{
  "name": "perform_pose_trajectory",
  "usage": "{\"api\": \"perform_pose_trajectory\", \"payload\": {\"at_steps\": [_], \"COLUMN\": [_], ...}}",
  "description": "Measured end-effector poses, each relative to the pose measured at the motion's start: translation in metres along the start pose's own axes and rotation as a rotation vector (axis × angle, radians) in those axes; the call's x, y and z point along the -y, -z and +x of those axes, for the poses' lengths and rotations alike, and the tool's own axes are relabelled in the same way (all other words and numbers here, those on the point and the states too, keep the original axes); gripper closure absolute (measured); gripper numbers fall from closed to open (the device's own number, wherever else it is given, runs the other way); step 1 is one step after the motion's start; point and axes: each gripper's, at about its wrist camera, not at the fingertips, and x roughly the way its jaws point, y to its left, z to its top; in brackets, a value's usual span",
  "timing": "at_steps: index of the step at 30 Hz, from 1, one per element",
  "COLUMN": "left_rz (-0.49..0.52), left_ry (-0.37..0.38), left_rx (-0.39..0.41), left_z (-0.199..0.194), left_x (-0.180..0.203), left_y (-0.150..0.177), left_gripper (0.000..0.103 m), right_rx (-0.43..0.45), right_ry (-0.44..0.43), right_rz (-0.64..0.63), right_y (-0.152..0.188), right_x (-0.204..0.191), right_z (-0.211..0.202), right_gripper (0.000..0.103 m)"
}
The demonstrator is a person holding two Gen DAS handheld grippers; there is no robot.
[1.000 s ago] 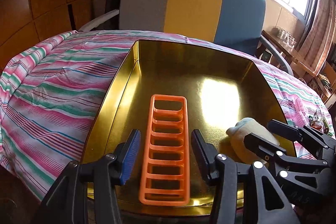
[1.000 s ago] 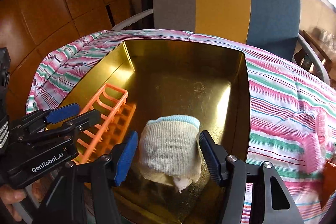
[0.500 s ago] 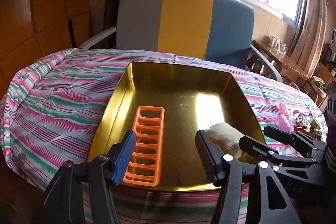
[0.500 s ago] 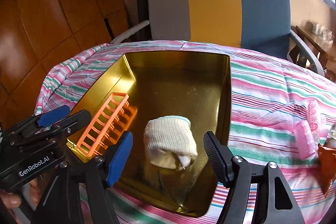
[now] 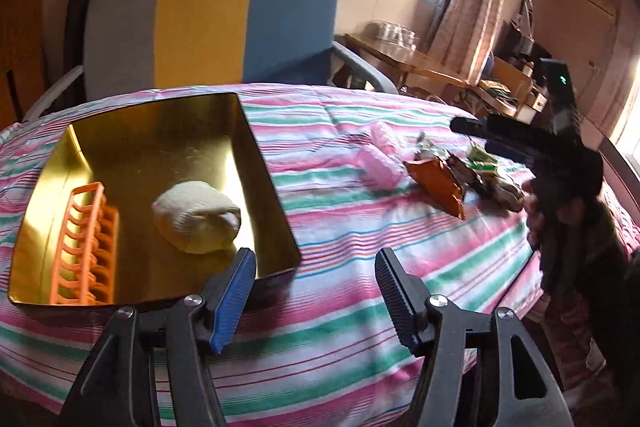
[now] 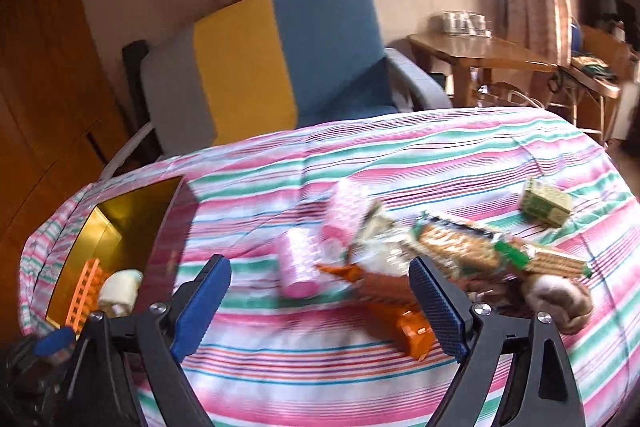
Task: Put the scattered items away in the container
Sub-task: 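Move the left tool to the silver-and-orange snack packet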
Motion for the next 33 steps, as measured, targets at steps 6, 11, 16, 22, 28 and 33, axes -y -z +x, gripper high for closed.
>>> {"api": "perform_pose_trajectory", "payload": {"at_steps": [6, 11, 16, 22, 28, 33], "left_rz": [0.05, 0.047, 0.028, 0.019, 0.02, 0.035], "left_ry": [0.052, 0.055, 0.057, 0.066, 0.072, 0.111], "left_rx": [-0.068, -0.096, -0.111, -0.12, -0.117, -0.124], "left_z": [0.016, 0.017, 0.019, 0.019, 0.017, 0.023], "left_x": [0.026, 0.025, 0.021, 0.019, 0.021, 0.034], "left_y": [0.011, 0.019, 0.023, 0.026, 0.027, 0.016], "left_gripper": [0.04, 0.04, 0.04, 0.04, 0.04, 0.039], "right_rx": [-0.108, -0.204, -0.264, -0.291, -0.275, -0.234], "right_ry": [-0.02, -0.103, -0.221, -0.454, -0.503, -0.368], "right_rz": [0.174, 0.234, 0.169, 0.101, 0.139, 0.224], "right_y": [-0.028, -0.026, -0.008, 0.03, 0.057, 0.072], "right_x": [0.074, 0.083, 0.059, 0.014, 0.012, 0.047], "right_z": [0.045, 0.079, 0.075, 0.033, -0.003, -0.017], "right_gripper": [0.009, 0.009, 0.008, 0.007, 0.007, 0.006]}}
